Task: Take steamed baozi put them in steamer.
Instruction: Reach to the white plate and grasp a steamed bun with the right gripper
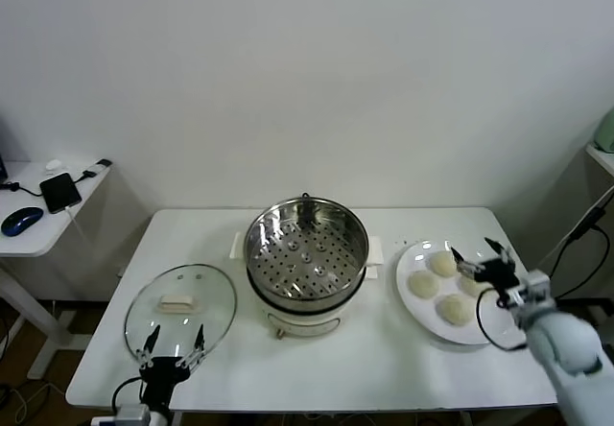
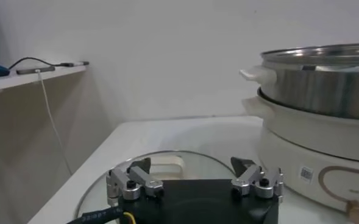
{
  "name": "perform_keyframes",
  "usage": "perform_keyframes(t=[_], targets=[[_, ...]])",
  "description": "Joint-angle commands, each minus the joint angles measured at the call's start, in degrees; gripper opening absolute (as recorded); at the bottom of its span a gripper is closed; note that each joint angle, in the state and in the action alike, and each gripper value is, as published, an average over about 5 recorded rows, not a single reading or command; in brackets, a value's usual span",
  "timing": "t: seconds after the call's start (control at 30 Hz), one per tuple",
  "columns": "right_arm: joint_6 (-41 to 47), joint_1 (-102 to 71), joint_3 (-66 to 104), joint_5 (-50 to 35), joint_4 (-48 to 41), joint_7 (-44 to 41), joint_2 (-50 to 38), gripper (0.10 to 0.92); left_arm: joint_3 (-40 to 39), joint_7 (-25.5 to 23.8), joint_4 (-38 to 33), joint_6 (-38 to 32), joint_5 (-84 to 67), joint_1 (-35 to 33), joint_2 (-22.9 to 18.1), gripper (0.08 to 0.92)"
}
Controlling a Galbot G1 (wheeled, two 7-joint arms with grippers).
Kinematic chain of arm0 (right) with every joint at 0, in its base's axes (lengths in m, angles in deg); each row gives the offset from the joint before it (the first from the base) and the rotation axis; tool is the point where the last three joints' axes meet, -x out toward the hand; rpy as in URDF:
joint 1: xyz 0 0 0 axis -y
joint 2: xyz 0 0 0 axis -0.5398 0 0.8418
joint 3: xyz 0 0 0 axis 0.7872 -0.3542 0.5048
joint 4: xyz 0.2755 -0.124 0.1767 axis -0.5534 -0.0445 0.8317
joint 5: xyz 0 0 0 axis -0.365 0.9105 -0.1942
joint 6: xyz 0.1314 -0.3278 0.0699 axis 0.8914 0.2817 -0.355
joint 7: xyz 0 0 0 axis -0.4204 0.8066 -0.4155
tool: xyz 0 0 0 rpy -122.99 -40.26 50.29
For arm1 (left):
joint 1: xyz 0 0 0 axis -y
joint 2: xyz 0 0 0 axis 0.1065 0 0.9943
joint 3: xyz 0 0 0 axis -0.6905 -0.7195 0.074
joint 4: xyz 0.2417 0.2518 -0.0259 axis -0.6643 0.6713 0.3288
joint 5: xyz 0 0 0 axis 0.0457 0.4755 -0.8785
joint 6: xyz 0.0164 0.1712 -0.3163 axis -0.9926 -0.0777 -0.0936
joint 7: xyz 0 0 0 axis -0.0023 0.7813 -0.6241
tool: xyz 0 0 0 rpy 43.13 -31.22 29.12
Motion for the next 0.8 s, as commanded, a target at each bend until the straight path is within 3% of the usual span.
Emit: perform_keyframes(t=[0.03, 0.17, 0.3, 0.8], targets=[[-15.57, 63.15, -65.36, 8.50, -19.66, -42.12, -17.72, 0.823, 0.06, 0.06, 0.73, -0.51, -0.10, 0.05, 0.13, 0.823], [-20.90, 80.50, -86.74, 11.60, -27.03, -51.34, -13.23, 0.823, -0.06, 0.13, 1.60, -1.10, -0.09, 0.37, 0.05, 0.823], [-21.47, 86.13, -96.47, 12.15, -31.20, -54.13, -7.89, 0.823, -0.25, 0.15, 2.26, -1.46, -0.19, 0.71, -0.03, 0.823], [-12.13, 65.74, -87.62, 8.57, -41.85, -43.60, 8.34, 0.823, -0.53, 0.13, 3.89, -1.76, 0.18, 1.97, -1.13, 0.823]])
